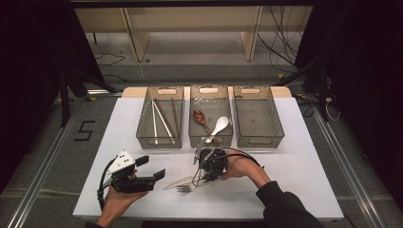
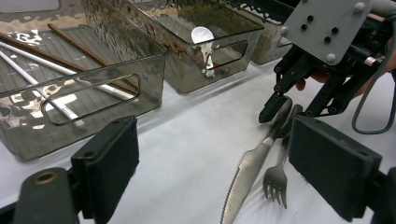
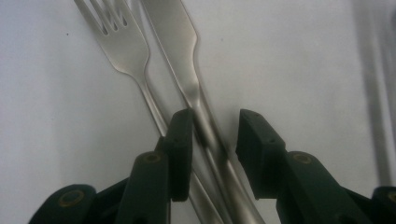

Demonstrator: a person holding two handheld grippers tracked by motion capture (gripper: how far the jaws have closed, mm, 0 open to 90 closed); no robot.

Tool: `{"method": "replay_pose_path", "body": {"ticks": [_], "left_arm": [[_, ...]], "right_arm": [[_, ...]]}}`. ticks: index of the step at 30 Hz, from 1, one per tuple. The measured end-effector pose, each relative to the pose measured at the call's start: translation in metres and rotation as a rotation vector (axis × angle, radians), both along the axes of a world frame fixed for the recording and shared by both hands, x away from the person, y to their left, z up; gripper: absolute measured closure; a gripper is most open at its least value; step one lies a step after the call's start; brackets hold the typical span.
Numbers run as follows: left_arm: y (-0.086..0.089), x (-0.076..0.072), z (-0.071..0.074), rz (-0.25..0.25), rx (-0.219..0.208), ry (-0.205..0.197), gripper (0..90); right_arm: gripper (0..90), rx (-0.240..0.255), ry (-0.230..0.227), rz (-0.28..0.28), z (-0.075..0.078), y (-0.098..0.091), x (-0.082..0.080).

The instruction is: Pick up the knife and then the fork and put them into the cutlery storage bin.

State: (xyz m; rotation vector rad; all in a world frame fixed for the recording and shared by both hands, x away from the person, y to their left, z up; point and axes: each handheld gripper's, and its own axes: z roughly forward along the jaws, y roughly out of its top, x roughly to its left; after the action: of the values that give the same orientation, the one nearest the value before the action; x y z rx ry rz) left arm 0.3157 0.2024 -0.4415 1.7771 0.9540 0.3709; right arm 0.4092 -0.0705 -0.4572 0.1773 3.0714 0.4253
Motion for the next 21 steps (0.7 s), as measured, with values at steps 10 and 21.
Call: {"method": "replay_pose_path", "body": {"ticks": [10, 21], "left_arm": [[-0.0005, 0.0002, -0.0001, 0.0, 0.003, 0.003, 15.8], [-0.0008, 0.0001, 0.0, -0.002, 0.003, 0.002, 15.8]], "right_arm": [[70.1, -0.039, -0.002, 0.033, -0.0019, 0.0039, -0.002], [75.8, -0.037, -0.022, 0.052, -0.0031, 0.0063, -0.0073]]}}
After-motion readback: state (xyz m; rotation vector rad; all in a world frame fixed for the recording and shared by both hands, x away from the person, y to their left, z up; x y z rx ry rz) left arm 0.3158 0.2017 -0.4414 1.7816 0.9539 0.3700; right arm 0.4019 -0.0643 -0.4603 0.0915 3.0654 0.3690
